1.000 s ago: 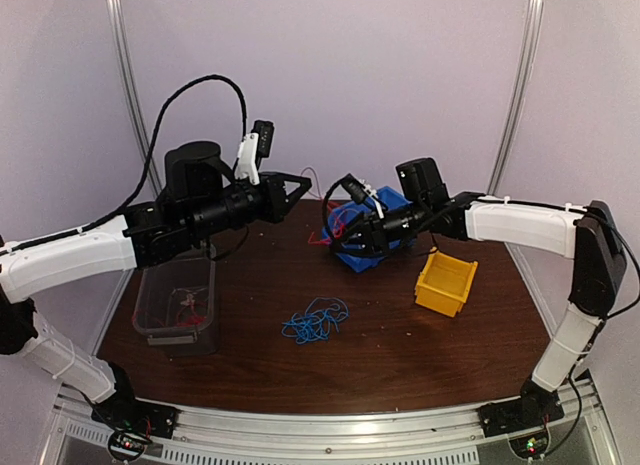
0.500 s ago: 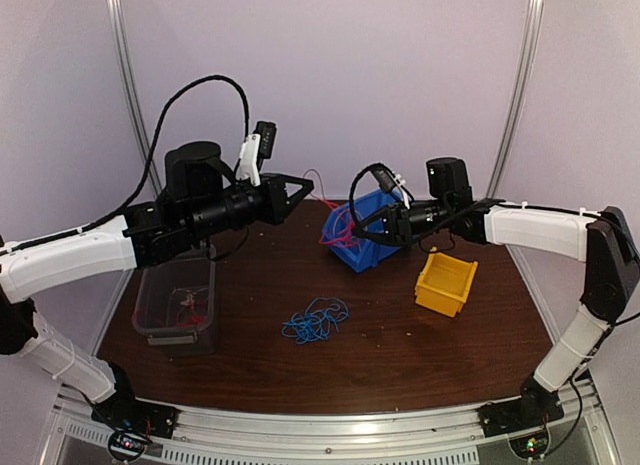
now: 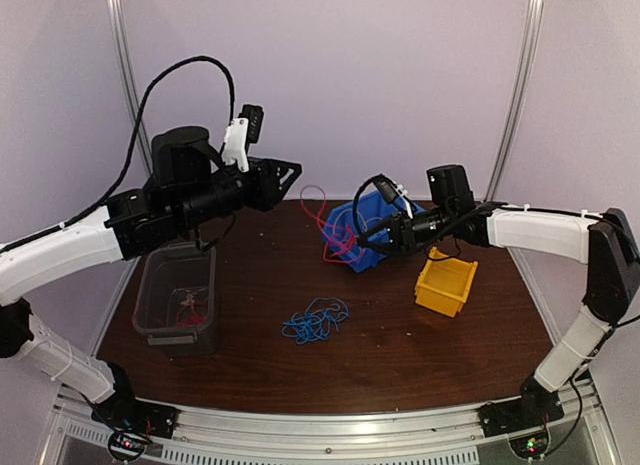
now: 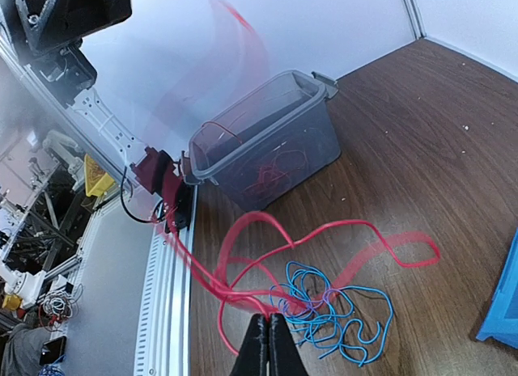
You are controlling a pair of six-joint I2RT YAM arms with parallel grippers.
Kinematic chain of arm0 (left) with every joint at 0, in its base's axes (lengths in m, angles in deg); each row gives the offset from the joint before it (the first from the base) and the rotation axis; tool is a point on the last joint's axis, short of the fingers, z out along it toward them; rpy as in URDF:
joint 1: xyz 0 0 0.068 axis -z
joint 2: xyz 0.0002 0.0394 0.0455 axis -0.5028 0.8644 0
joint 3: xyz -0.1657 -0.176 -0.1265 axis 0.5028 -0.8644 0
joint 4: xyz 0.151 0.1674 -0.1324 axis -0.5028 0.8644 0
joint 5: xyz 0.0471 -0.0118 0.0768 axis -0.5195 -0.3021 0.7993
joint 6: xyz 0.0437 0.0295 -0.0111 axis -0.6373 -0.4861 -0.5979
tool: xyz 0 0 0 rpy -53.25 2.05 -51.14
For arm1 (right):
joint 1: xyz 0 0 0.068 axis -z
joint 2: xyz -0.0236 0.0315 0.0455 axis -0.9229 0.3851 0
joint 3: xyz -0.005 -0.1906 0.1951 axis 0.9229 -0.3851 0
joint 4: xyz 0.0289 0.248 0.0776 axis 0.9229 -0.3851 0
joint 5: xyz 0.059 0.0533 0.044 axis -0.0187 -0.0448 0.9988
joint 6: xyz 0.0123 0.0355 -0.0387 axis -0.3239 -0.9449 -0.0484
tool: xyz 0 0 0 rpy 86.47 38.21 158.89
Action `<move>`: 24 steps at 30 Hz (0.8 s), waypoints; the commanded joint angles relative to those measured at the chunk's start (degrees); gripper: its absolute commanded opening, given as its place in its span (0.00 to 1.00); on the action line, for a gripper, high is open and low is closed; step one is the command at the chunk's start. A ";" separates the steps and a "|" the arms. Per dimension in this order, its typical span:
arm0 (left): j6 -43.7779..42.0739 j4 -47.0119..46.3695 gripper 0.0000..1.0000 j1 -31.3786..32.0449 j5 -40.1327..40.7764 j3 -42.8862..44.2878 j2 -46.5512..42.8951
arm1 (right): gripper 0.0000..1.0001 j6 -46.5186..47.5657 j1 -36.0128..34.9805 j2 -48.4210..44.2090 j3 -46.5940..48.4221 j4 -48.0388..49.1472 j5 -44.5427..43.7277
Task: Untangle the cables
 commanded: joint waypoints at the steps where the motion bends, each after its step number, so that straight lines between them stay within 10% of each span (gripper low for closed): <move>1: -4.81 3.73 0.49 0.09 6.02 1.94 1.29 | 0.00 6.94 0.73 -6.74 3.32 -6.64 -1.33; 7: -4.48 -4.66 0.50 0.05 -0.68 -7.16 1.83 | 0.00 16.36 0.70 -8.60 20.67 -24.43 -0.79; 12: -6.59 -19.33 0.46 0.91 -24.21 -14.98 -0.42 | 0.00 13.54 0.67 -8.73 23.17 -24.37 -3.20; 16: -8.08 -22.97 0.64 3.53 -21.36 -16.56 0.80 | 0.00 11.06 0.67 -8.68 22.47 -22.04 -2.99; 24: -2.56 -34.32 0.58 3.61 -12.73 -18.52 8.73 | 0.00 5.49 0.69 -9.13 21.01 -17.30 -1.45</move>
